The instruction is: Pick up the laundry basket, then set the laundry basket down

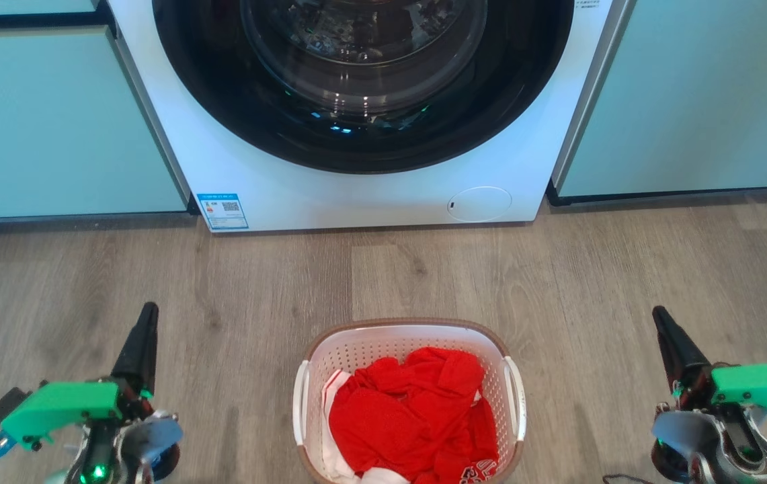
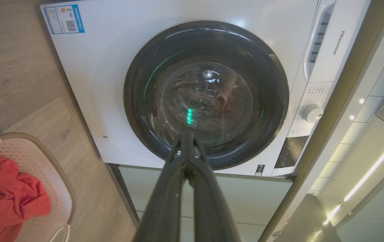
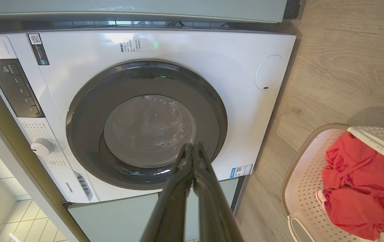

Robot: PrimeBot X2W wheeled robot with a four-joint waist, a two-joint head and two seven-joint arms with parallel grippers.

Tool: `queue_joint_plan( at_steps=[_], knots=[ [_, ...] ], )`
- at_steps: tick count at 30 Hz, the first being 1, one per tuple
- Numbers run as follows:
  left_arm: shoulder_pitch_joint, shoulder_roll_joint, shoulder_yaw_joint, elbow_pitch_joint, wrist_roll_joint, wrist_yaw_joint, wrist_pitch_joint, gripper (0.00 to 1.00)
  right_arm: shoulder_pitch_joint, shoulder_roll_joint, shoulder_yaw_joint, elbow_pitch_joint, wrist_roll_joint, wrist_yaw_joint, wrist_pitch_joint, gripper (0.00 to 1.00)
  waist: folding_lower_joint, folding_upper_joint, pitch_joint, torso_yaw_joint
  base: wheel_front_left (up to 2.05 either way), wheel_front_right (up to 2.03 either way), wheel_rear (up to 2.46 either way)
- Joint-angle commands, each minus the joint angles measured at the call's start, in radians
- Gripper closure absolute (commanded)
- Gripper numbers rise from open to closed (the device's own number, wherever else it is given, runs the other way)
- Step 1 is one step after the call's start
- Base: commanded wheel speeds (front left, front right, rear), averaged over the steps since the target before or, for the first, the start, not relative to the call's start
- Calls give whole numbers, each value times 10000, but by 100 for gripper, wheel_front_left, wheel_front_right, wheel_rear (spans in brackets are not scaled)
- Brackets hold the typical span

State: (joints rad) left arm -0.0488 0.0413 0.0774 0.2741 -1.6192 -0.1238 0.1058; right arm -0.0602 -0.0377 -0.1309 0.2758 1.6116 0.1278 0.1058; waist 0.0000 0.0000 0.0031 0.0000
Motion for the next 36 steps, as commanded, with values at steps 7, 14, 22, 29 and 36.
queue_joint_plan(
  at_steps=[7,14,22,29,36],
  knots=[
    [379,-95,-74,514,37,8,-75,0,313,34,109,536,-23,0,-65,0,0,0,0,0,0,0,0],
    [411,-84,-154,309,248,8,-280,0,334,25,250,438,-166,2,-271,0,0,0,-2,-4,0,0,0],
    [378,-74,-176,14,822,90,-485,0,312,16,253,322,-713,4,-476,0,0,0,-5,-11,0,0,0],
    [304,-63,-287,-383,1811,275,-689,0,273,7,245,33,-1600,5,-681,0,0,0,-3,-17,0,0,0],
    [253,-53,-535,-753,3102,525,-894,0,255,-2,377,-453,-3033,7,-887,0,0,0,4,-10,0,0,0]
  ],
)
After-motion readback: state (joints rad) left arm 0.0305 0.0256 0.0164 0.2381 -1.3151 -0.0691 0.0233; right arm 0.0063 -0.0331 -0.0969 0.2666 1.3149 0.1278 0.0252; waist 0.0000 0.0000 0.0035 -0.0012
